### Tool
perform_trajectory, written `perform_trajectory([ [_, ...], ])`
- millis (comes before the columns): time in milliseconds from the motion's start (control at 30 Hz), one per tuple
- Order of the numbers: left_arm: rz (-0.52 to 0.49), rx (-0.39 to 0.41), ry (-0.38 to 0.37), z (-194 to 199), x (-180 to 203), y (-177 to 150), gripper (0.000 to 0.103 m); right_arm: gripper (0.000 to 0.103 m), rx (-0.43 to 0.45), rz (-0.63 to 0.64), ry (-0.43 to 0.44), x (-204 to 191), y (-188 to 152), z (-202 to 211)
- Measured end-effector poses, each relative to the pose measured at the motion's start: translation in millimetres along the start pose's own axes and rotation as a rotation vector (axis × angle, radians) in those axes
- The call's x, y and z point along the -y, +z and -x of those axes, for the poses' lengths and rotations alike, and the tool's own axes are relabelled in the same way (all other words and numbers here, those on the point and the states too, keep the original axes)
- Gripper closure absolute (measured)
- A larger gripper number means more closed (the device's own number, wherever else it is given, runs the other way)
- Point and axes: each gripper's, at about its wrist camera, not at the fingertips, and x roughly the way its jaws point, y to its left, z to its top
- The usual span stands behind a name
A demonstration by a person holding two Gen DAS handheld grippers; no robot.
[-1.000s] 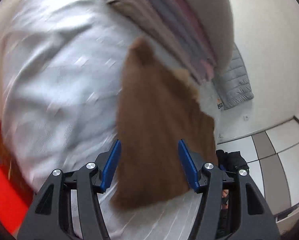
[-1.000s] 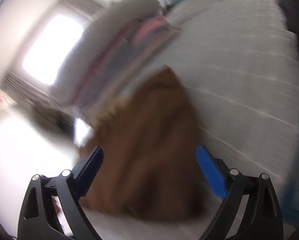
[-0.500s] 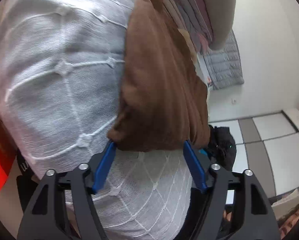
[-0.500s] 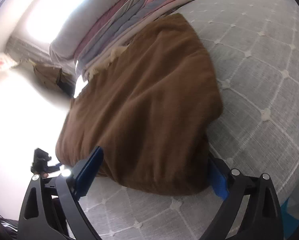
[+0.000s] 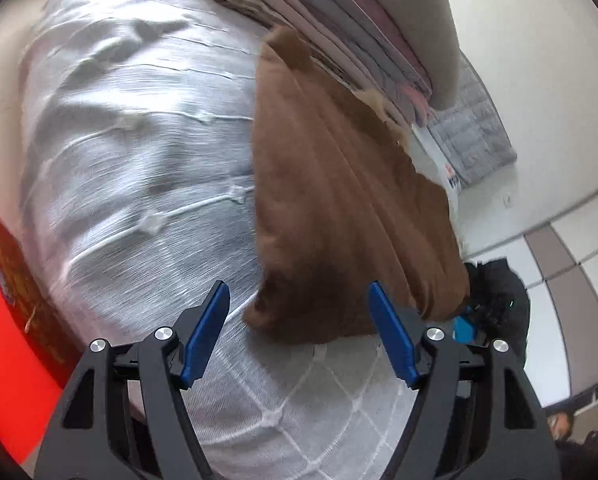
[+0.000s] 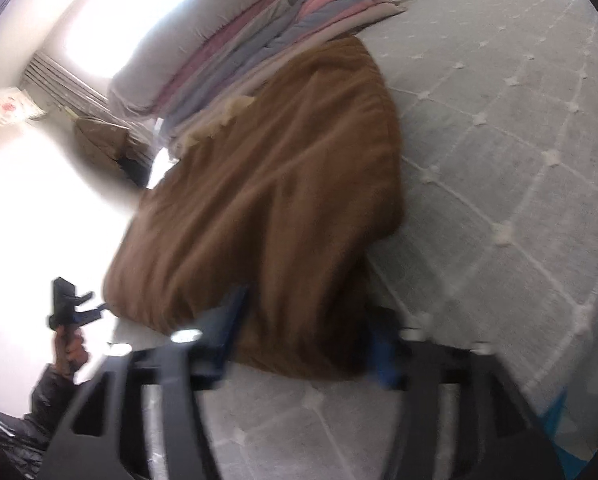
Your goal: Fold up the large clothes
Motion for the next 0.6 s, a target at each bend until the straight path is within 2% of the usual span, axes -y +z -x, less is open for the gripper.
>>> perform_trajectory([
  [67,-0.019,-0.035,-0.021,-14,6,2,0.035,0.023,-0.037,0.028,0.009,-8,3,-12],
  [133,-0.044,-0.038,-0.020,-21,16,4,0.035,0.023,-0.064,0.089,-0.059,-20,5,-23],
  [167,-0.058,-0.038,-0.011,-23,19,4,0.037,0.029,-0.060,0.091,-0.067,-21,5,-23],
  [200,-0.068,-0.044,0.013,-24,20,4,0.043,0.049,-0.045,0.082,-0.089,-21,6,-21],
  [233,-0.071,-0.062,0.051,-25,19,0,0.054,0.058,-0.026,0.054,-0.088,-17,7,-16],
  [300,-0.047,-0.075,0.073,-27,19,0,0.062,0.070,-0.004,-0.002,-0.057,-10,5,-9],
  [367,-0.059,-0.061,0.105,-24,29,0,0.072,0.075,0.010,-0.044,-0.050,-9,4,-5],
  [433,-0.091,-0.033,0.132,-17,41,-1,0.077,0.079,0.029,-0.085,-0.024,-12,10,3],
  [500,-0.132,0.003,0.138,-5,62,4,0.080,0.082,0.042,-0.110,0.014,-17,22,10],
  [600,-0.231,0.004,0.175,17,93,21,0.082,0.086,0.044,-0.084,0.062,-38,46,25],
])
